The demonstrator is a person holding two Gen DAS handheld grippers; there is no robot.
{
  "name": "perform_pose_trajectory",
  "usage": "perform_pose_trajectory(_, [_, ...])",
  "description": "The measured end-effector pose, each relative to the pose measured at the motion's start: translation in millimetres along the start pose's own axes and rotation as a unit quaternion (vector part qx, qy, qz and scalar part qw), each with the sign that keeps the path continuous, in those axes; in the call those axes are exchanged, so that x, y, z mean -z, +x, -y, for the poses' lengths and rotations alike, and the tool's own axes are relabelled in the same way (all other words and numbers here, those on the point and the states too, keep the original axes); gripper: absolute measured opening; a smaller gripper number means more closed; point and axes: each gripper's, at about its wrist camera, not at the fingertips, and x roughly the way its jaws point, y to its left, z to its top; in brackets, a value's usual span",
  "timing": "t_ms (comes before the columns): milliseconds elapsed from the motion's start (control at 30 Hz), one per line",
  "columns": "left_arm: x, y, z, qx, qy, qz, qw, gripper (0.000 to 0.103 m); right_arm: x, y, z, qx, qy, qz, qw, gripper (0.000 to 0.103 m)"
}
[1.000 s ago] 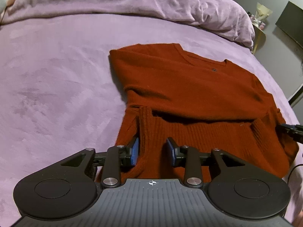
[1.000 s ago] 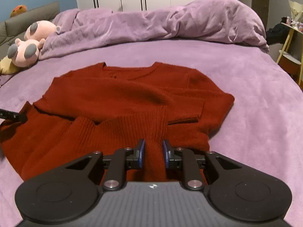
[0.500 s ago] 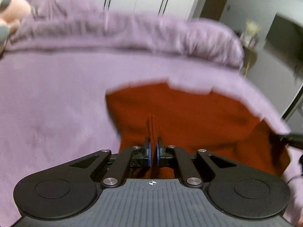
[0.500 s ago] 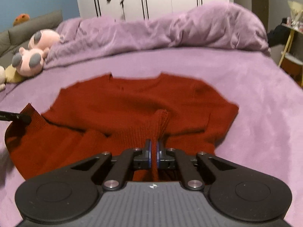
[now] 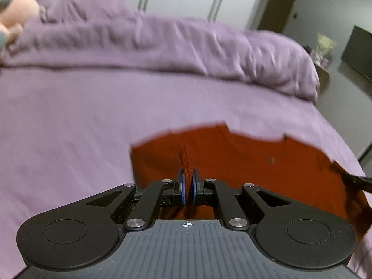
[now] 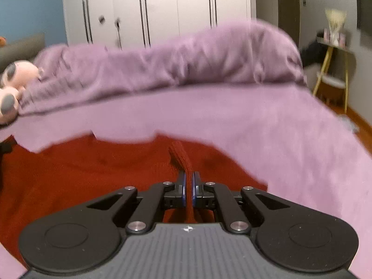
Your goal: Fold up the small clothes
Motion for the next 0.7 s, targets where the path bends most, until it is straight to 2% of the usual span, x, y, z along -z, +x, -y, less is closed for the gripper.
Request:
perform_pose_trajectory(100, [15, 2, -1, 0.015, 0.017, -0.016, 0.9996, 0.022, 13, 9, 10, -0.013, 0.015, -0.034, 0.999, 0.007])
perform_pose_trajectory(167, [21, 2, -3, 0.027, 0.018, -0.026, 0.9991, 0.032, 20, 5, 18, -0.026, 0.03, -0.034, 0.999, 0.014])
perform_pose_trajectory(233, [24, 2, -4, 0.027, 0.019, -0.033, 0.9989, 0.035, 23, 3, 20, -0.036, 0.042, -0.037, 0.998, 0.023])
perform_pose_trajectory(300, [27, 2, -4, 0.023, 0.018, -0.038, 0.9988, 0.035, 23, 6, 21, -0.027, 0.033, -0.044, 0.998, 0.029])
perform_pose_trajectory(433, [28, 4, 3, 0.029, 0.033, -0.045, 0.9981, 0.042, 21, 11, 19, -0.033, 0.033, -0.053, 0.997, 0.03])
perform_pose_trajectory(600, [31, 8, 7, 0.018, 0.05, -0.05, 0.9973, 0.038, 20, 13, 6, -0.009, -0.001, -0.048, 0.999, 0.03])
perform_pose_trajectory(633, [31, 8, 7, 0.016, 0.052, -0.05, 0.9973, 0.036, 20, 11, 3, -0.003, -0.01, -0.048, 0.999, 0.029])
perform_pose_trajectory(700, [31, 9, 6, 0.006, 0.054, -0.049, 0.9973, 0.025, 21, 7, -4, 0.011, -0.037, -0.048, 0.998, 0.029])
